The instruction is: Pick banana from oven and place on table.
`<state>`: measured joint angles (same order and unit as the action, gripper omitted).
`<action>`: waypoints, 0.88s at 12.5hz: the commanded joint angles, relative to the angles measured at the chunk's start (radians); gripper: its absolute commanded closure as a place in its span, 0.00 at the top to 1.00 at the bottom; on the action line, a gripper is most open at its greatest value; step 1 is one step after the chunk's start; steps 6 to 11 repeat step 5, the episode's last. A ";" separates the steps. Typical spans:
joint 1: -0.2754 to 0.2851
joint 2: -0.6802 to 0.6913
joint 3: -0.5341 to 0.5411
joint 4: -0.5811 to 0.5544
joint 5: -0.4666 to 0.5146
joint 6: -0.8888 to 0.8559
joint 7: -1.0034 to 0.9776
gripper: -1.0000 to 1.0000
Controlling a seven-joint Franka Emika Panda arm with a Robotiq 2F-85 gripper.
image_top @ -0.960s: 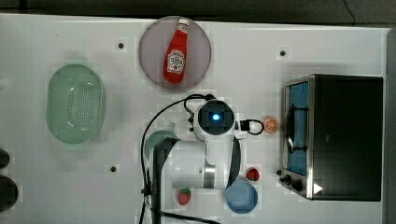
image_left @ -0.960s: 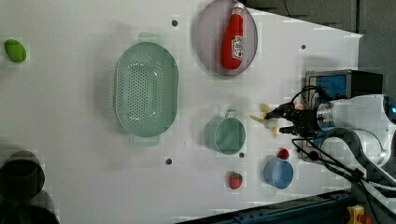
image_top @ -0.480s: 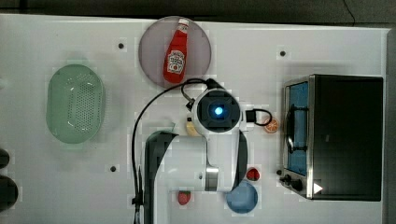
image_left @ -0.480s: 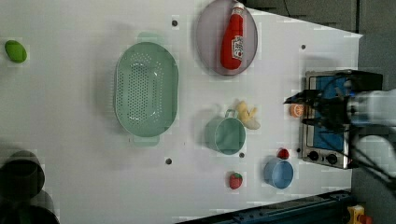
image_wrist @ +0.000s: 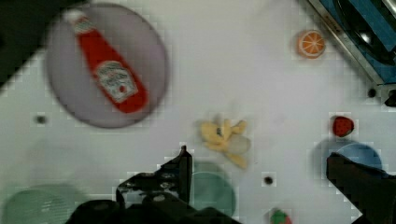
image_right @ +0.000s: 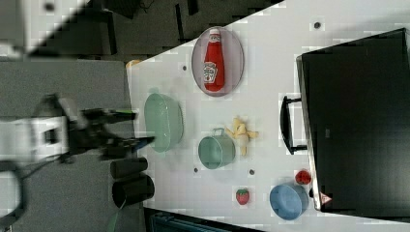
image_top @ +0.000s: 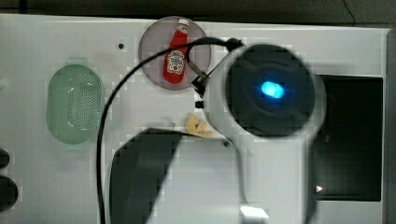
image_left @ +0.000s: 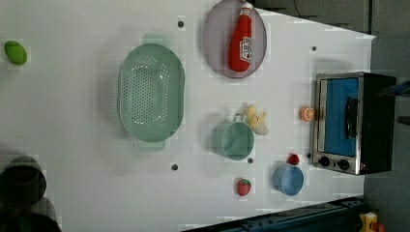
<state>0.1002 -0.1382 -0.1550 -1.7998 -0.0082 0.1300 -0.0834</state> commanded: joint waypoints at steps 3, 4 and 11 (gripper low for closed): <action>-0.009 -0.004 -0.014 0.131 -0.028 -0.137 0.023 1.00; -0.009 -0.004 -0.015 0.133 -0.028 -0.139 0.023 1.00; -0.009 -0.004 -0.014 0.131 -0.028 -0.134 0.023 1.00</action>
